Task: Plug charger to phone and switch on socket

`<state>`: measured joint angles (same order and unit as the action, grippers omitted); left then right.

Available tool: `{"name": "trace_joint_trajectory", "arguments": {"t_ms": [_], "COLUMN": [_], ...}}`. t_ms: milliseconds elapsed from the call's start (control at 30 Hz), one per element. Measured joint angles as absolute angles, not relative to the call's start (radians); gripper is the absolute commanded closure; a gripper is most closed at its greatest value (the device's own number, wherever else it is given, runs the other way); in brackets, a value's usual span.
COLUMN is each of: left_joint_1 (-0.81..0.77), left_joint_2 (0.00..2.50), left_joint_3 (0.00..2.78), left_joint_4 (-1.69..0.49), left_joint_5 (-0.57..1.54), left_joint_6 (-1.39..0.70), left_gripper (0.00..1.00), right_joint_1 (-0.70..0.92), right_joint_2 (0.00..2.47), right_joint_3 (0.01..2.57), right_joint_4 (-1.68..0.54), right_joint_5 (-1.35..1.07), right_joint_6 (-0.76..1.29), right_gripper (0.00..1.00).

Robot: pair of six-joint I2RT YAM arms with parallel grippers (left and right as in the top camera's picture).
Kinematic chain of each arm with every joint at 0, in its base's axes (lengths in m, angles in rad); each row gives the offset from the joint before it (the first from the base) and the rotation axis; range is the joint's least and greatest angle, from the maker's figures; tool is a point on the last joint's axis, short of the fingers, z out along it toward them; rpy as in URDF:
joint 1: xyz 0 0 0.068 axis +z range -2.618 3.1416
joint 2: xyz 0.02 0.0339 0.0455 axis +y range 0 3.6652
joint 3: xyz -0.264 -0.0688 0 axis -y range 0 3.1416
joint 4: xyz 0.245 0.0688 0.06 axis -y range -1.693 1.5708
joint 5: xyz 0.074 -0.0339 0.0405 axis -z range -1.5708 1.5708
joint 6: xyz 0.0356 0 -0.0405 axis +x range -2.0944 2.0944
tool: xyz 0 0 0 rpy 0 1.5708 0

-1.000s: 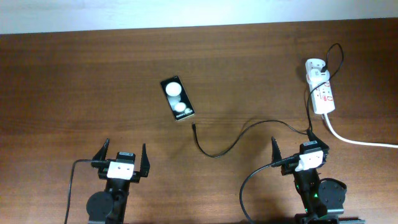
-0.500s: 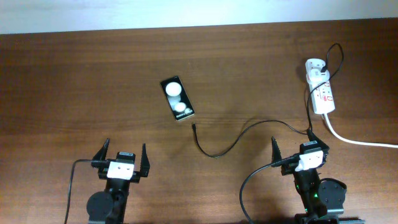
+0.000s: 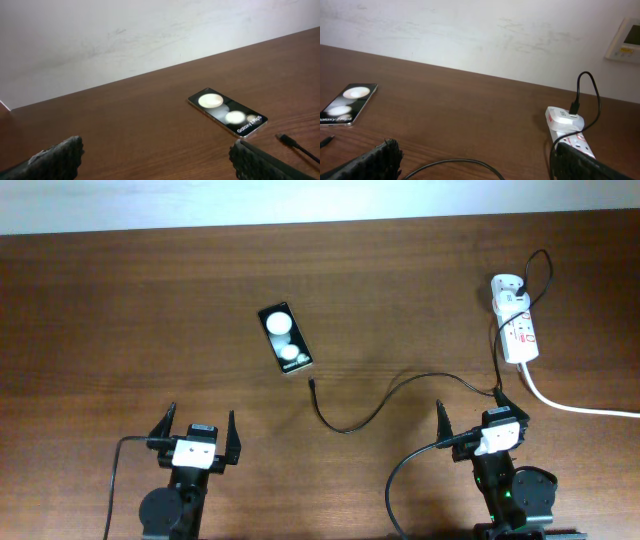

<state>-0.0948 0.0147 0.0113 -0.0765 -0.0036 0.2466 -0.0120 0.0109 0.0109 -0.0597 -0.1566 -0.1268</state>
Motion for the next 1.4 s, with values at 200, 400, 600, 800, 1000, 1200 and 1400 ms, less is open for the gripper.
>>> {"name": "trace_joint_trajectory", "arguments": {"t_ms": [200, 400, 600, 800, 1000, 1200, 1400], "left_joint_1": [-0.095, -0.095, -0.095, -0.095, -0.095, -0.095, -0.095], "left_joint_2": [0.015, 0.015, 0.015, 0.015, 0.015, 0.015, 0.099], "left_joint_3": [0.011, 0.011, 0.011, 0.011, 0.011, 0.011, 0.088], "left_joint_4": [-0.076, -0.076, -0.076, -0.076, -0.071, 0.012, 0.004], "left_joint_5": [-0.004, -0.004, -0.004, -0.004, -0.003, 0.027, 0.102], "left_joint_6": [0.247, 0.247, 0.247, 0.247, 0.247, 0.220, 0.197], "left_gripper": [0.01, 0.01, 0.01, 0.01, 0.01, 0.01, 0.01], "right_joint_1": [-0.012, -0.012, -0.012, -0.012, -0.012, -0.012, -0.012], "right_joint_2": [0.011, 0.011, 0.011, 0.011, 0.011, 0.011, 0.011], "right_joint_3": [0.011, 0.011, 0.011, 0.011, 0.011, 0.011, 0.011], "right_joint_4": [-0.060, -0.060, -0.060, -0.060, -0.060, -0.060, -0.060], "right_joint_5": [-0.157, -0.157, -0.157, -0.157, -0.157, -0.157, -0.157], "right_joint_6": [-0.126, -0.126, -0.126, -0.127, -0.127, -0.127, -0.126], "right_gripper": [0.01, 0.01, 0.01, 0.01, 0.01, 0.01, 0.01]}}
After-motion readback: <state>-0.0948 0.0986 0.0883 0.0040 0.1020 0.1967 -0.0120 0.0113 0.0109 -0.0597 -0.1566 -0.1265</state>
